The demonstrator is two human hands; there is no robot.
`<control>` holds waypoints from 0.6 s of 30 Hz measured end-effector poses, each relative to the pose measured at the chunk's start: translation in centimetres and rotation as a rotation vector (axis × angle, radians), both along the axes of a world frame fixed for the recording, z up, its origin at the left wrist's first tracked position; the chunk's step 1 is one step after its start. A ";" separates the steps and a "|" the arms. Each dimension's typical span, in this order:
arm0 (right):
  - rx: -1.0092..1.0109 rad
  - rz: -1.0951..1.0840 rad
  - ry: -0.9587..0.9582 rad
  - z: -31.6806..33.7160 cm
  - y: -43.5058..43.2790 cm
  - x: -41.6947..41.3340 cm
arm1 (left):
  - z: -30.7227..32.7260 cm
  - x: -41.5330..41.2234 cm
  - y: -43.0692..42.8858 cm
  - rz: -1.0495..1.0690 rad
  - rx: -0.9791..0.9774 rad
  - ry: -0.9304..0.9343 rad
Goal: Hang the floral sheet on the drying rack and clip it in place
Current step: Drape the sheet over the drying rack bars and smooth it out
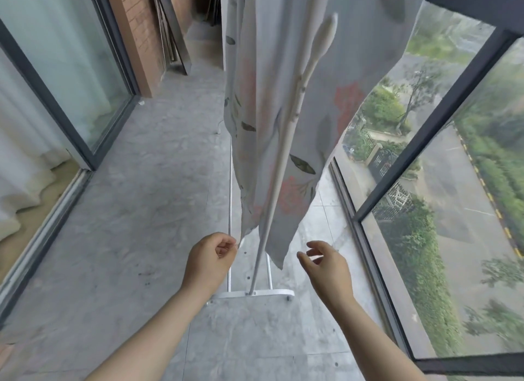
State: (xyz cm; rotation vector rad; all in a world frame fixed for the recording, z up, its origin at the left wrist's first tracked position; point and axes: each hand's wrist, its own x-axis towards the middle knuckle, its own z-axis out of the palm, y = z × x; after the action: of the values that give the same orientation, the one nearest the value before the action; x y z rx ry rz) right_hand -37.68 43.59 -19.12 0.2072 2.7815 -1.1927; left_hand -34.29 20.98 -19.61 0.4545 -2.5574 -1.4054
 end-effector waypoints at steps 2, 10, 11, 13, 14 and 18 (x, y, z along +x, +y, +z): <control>0.000 0.017 0.021 -3.4 -0.2 -1.2 | -3.7 -0.9 0.1 0.013 0.023 0.002; -0.064 0.032 0.135 -18.2 -1.9 -3.9 | -20.1 -4.5 -1.2 0.039 0.027 0.028; -0.071 0.032 0.157 -20.1 -2.0 -4.3 | -22.5 -5.0 -1.5 0.044 0.021 0.037; -0.090 0.032 0.212 -24.0 -2.2 -4.9 | -27.6 -6.0 -1.9 0.051 0.024 0.063; -0.105 0.036 0.251 -25.8 -2.2 -5.2 | -30.1 -6.5 -2.0 0.054 0.031 0.078; -0.185 0.046 0.393 -32.2 -2.6 -5.7 | -38.9 -8.1 -2.4 0.042 0.039 0.131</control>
State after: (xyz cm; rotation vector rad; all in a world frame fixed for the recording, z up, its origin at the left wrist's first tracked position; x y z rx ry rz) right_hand -43.40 41.00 -51.30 -0.1210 2.9435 -1.6217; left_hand -42.42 18.58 -58.48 0.4050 -2.4074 -1.4229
